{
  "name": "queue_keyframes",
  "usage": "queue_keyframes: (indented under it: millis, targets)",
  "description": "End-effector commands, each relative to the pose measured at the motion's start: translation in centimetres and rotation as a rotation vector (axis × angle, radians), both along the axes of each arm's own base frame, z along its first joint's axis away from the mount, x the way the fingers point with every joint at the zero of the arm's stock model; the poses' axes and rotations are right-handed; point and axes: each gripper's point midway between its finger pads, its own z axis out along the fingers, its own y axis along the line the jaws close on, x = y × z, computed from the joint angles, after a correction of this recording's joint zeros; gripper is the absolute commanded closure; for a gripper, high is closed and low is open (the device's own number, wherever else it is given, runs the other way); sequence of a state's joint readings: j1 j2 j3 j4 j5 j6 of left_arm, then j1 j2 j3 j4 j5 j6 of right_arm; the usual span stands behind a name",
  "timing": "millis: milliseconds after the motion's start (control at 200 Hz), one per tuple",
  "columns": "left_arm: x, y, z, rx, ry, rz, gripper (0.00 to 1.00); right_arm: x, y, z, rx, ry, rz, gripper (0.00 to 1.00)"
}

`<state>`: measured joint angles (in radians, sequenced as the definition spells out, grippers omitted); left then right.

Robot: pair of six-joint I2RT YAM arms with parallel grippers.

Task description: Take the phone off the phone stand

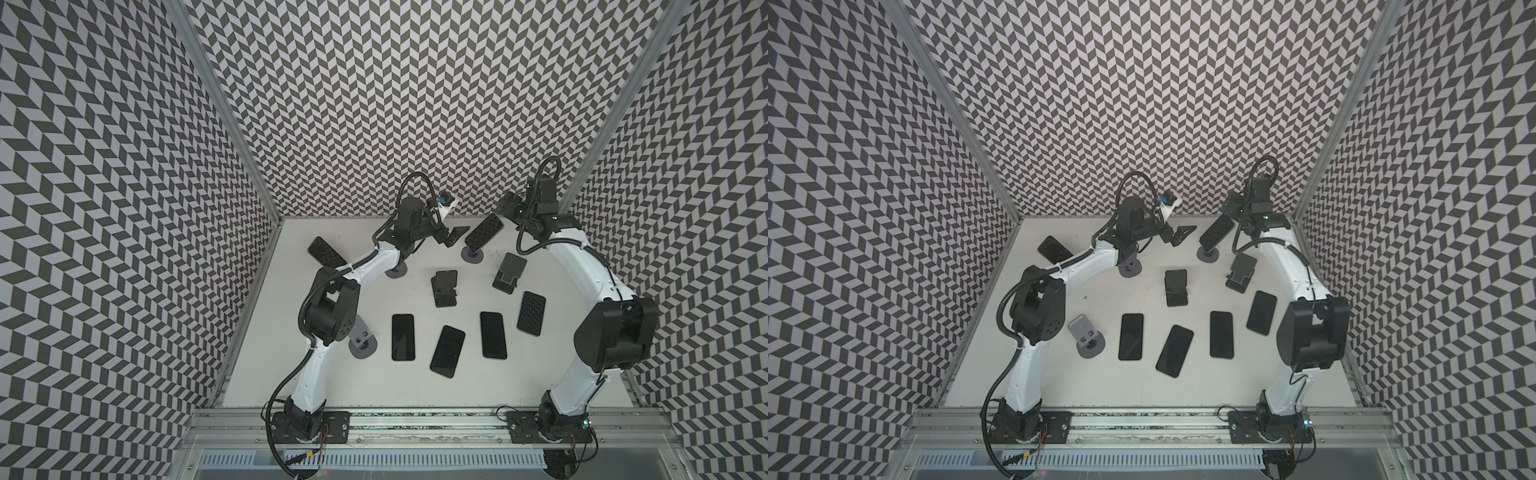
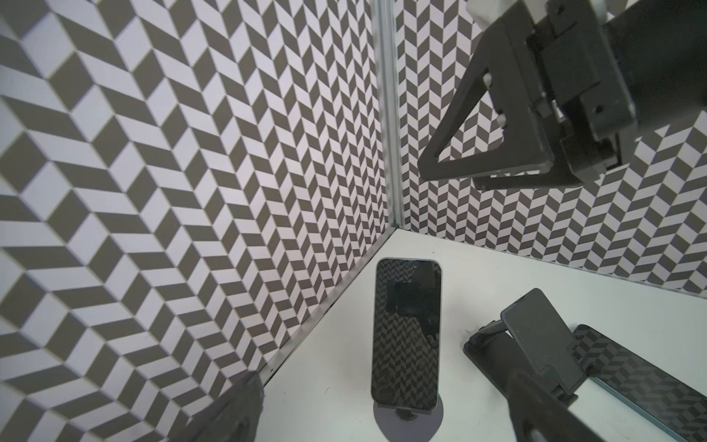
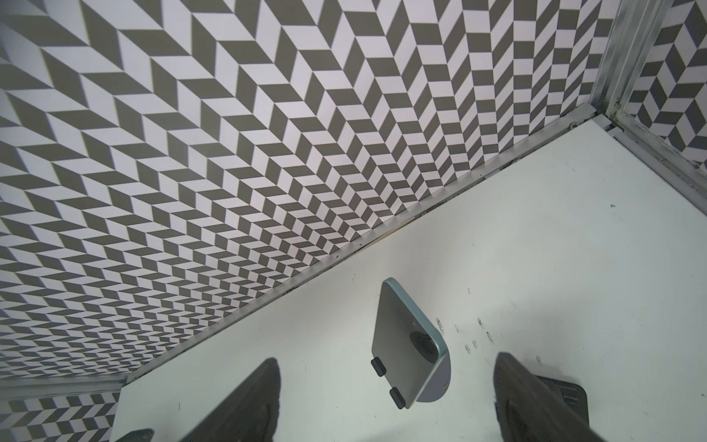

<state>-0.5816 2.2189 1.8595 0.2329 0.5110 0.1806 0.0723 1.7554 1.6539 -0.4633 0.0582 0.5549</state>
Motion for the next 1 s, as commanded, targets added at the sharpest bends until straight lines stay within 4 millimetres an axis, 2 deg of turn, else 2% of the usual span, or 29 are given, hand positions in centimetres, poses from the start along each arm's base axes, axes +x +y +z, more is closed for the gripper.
queue_keyframes:
  millis: [0,165,391,516,741,881,996]
  targets:
    - [-0.8,-2.8,0.1,-0.031,-0.027,-0.094,0.00,0.1,0.5,-0.5,0.092,-0.011,0.072,0.17]
    - [0.4,-4.8,-1.0,-0.070,0.005,-0.136,0.00,0.4,1.6,-2.0,0.135,0.024,0.144,0.17]
    - [1.7,-6.3,-3.4,-0.110,0.052,-0.150,0.00,1.6,3.8,-3.6,0.204,0.027,0.256,0.17]
    - [2.0,-6.9,-4.3,-0.134,0.072,-0.162,0.00,2.5,2.8,-4.4,0.158,0.049,0.227,0.18]
    - [2.3,-7.7,-5.7,-0.152,0.078,-0.155,0.00,3.0,0.8,-4.2,0.122,0.031,0.230,0.18]
    - [2.1,-8.6,-6.3,-0.158,0.075,-0.157,0.00,2.6,-0.4,-4.8,0.134,0.066,0.217,0.18]
    - [2.0,-9.1,-7.0,-0.155,0.075,-0.156,0.00,2.1,-0.4,-4.7,0.138,0.075,0.217,0.18]
